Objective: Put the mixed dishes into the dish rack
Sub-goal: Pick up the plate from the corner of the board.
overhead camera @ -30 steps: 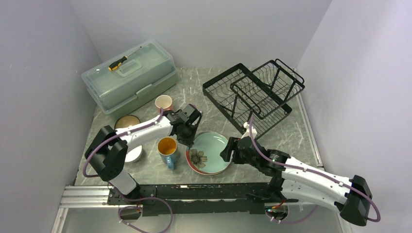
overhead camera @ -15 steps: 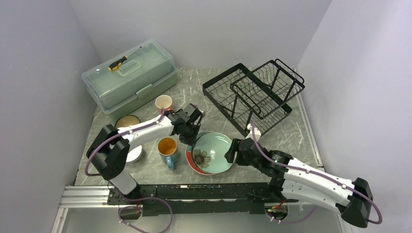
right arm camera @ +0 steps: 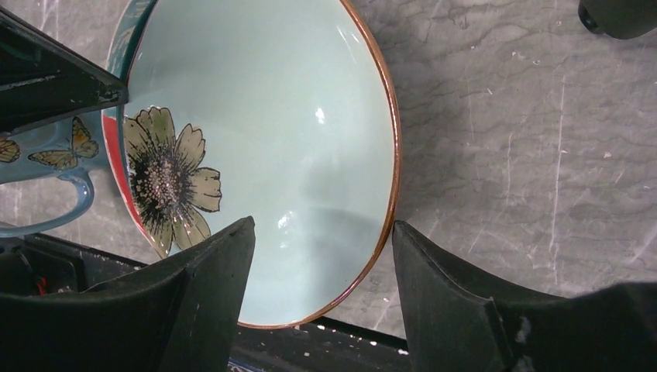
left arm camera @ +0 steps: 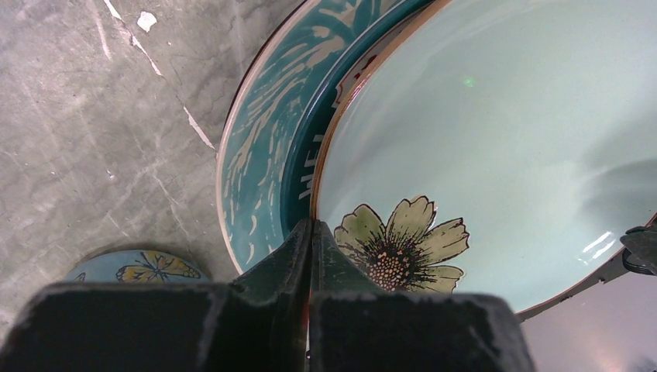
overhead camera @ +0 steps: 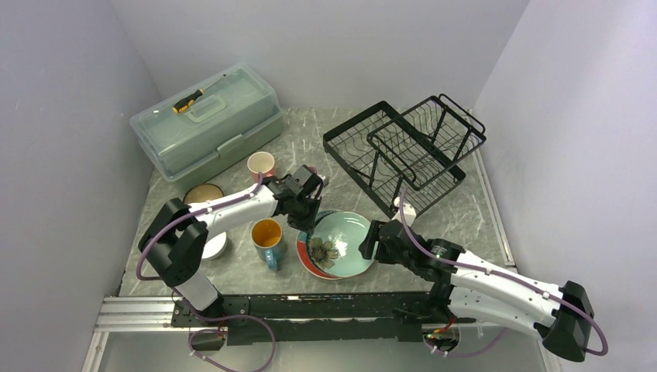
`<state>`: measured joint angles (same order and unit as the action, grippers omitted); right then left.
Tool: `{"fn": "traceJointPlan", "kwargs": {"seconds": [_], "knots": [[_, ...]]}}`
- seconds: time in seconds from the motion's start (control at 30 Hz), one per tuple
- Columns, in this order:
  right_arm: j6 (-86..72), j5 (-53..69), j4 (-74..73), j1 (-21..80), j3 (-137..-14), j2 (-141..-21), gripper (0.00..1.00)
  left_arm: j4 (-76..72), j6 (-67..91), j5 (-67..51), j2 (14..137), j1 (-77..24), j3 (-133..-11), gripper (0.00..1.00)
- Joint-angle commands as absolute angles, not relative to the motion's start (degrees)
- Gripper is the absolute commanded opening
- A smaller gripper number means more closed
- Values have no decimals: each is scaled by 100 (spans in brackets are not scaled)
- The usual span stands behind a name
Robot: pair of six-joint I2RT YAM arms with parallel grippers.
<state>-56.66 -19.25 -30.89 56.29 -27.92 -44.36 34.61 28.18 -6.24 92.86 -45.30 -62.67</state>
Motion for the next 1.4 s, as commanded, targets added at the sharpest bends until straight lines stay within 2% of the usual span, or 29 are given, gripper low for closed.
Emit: {"fn": "traceJointPlan", "kwargs": {"seconds": [0.0, 0.3, 0.67, 0.87, 1.17, 1.37], "knots": [[-5739, -2057, -2799, 5651, -2837, -4514, 68, 3218, 2857, -914, 9369, -4570, -6226, 6], [-5863, -1960, -2332, 5652, -2443, -4328, 63, 3200, 2834, -947, 9408, -4610, -6239, 5], [-5919, -2023, -2146, 5651, -2170, -3512, 51, 3175, 2769, -1015, 9491, -4683, -6263, 1], [-5828, -1999, -2011, 5652, -2096, -3190, 49, 3131, 2742, -1119, 9575, -4729, -6329, 0], [-5862, -1846, -1451, 5652, -1901, -3383, 48, 2978, 2759, -1307, 9615, -4813, -6330, 0], [-5871, -1828, -1336, 5651, -1915, -3446, 41, 2943, 2756, -1317, 9599, -4847, -6327, 0]]}}
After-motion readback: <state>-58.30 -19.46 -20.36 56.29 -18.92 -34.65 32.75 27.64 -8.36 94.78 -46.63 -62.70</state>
